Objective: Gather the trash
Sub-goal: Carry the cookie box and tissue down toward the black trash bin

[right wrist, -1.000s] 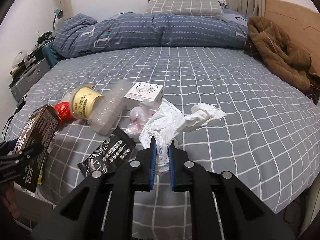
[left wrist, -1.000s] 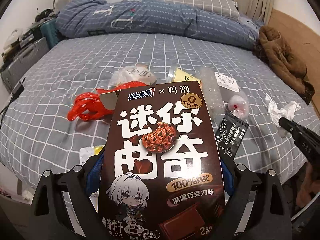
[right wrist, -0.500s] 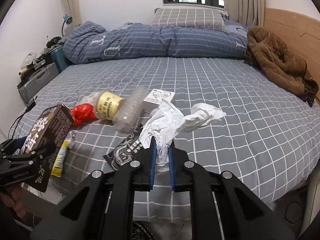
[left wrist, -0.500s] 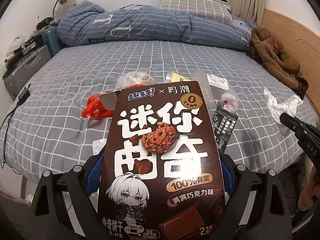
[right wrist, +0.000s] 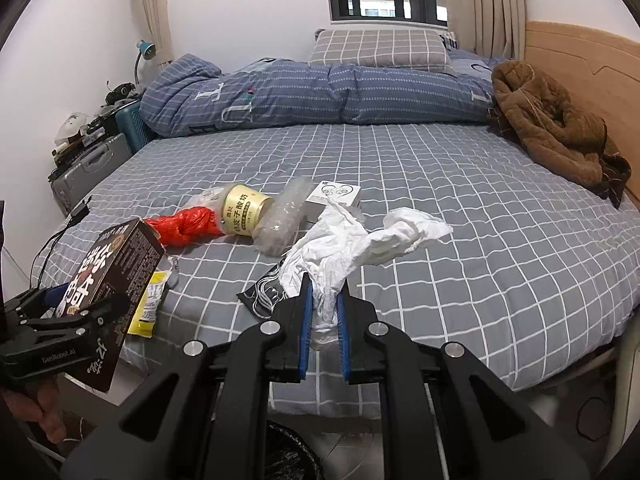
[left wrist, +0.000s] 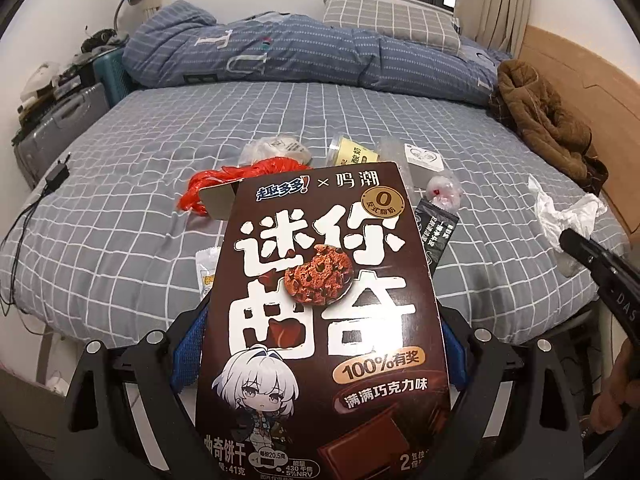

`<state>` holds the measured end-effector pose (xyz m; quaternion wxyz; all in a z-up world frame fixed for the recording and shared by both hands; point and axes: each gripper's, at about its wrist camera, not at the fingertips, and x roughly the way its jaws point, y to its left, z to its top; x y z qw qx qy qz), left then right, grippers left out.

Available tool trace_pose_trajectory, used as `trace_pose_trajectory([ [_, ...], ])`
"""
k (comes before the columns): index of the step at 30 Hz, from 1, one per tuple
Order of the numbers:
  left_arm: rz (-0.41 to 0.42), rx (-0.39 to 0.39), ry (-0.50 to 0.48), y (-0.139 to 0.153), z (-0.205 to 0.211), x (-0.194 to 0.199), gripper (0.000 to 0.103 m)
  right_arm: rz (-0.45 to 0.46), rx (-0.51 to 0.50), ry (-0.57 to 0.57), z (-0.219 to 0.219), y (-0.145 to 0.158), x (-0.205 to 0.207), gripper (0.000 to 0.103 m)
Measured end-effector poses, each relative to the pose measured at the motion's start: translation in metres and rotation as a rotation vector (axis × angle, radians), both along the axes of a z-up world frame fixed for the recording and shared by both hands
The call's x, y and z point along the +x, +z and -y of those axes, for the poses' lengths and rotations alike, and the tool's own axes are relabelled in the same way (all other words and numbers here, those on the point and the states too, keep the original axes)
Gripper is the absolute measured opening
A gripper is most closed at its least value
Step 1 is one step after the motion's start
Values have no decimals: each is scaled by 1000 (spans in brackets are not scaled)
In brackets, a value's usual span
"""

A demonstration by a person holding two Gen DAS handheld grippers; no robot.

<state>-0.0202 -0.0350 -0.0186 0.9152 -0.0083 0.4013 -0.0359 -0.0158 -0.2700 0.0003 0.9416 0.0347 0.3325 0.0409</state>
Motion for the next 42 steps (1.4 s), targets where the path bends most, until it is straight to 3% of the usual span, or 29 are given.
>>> trace_pose_trajectory([
  [42, -94, 13, -8, -41, -21, -100, 89, -125, -24, 71, -53, -42, -103, 11],
])
